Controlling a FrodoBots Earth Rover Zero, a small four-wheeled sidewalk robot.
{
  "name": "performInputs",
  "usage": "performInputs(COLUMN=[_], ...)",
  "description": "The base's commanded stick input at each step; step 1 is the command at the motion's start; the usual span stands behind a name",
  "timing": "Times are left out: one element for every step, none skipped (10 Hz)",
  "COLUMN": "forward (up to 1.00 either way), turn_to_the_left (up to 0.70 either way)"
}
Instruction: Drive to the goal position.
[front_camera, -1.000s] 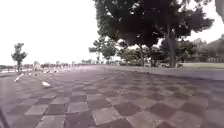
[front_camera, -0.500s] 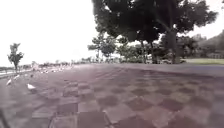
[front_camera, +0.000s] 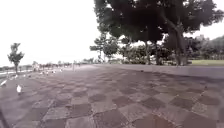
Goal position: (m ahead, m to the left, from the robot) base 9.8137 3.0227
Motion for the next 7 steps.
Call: performInputs(forward=[1.0,1.0,1.0,1.0,1.0,1.0,1.0], turn_to_the_left=[0.0,0.0,0.09,0.4,0.4,0.21,0.02])
